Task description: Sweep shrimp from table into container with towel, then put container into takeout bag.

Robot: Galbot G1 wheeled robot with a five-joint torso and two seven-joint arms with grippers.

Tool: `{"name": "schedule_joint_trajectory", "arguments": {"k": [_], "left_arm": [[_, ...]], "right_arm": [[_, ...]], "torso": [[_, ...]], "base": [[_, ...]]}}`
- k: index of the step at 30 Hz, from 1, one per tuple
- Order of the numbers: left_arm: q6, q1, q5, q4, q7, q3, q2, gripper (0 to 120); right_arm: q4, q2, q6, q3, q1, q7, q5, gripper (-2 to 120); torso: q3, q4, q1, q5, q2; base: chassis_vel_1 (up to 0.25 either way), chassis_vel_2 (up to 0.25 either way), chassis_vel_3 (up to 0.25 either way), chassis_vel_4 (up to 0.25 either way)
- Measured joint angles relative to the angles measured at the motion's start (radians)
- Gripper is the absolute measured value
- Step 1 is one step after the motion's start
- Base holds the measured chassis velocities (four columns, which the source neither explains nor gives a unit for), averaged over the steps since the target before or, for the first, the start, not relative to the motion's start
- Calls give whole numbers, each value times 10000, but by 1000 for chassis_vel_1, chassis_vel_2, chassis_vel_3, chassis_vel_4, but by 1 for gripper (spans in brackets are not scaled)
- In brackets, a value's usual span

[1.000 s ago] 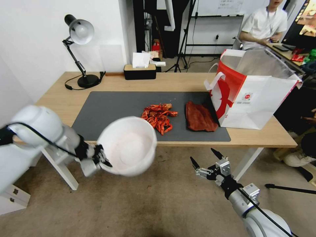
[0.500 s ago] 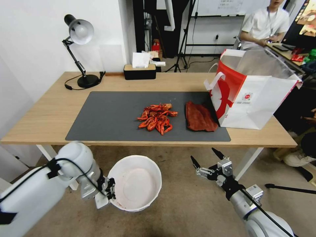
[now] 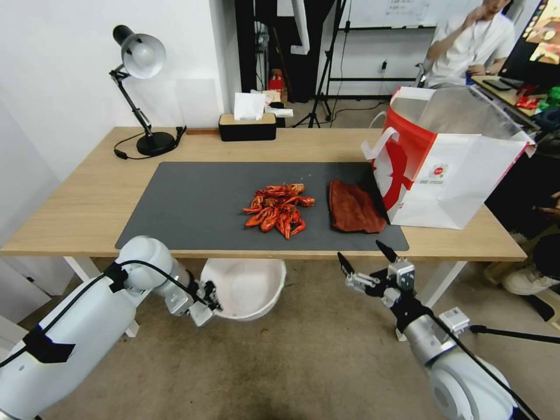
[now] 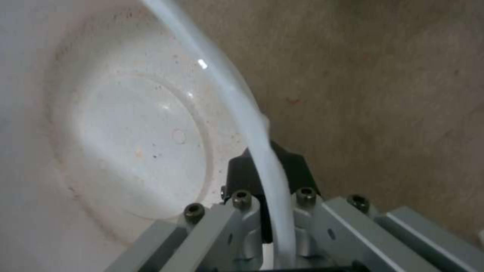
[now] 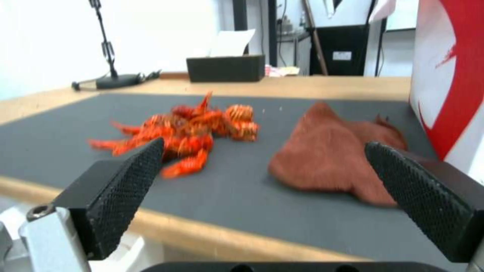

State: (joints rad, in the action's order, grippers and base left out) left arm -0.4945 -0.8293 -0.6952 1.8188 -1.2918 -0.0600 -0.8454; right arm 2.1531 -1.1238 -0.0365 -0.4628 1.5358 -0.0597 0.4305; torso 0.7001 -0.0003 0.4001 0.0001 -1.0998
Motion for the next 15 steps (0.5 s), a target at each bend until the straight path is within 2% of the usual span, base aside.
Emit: {"name": "schedule_joint_trajectory", "arguments": {"k": [6, 9, 15], "left_arm": [[-1, -75, -381, 447, 5, 323, -89, 0], [45, 21, -486, 456, -90, 730, -113, 0], [39, -86, -785, 555, -465, 818, -193, 0]], "right_arm": [[22, 531, -374, 562, -943, 934, 495, 100], [-82, 996, -937, 691, -1537, 1541, 709, 100], [-308, 1484, -1781, 832, -2221, 2373, 1017, 100]], "torso": [[-1, 6, 0, 3, -1], [-1, -2, 0, 1, -1], [0, 4, 0, 3, -2]], "base": [[0, 0, 0, 0], [0, 0, 0, 0], [0, 0, 0, 0]]}}
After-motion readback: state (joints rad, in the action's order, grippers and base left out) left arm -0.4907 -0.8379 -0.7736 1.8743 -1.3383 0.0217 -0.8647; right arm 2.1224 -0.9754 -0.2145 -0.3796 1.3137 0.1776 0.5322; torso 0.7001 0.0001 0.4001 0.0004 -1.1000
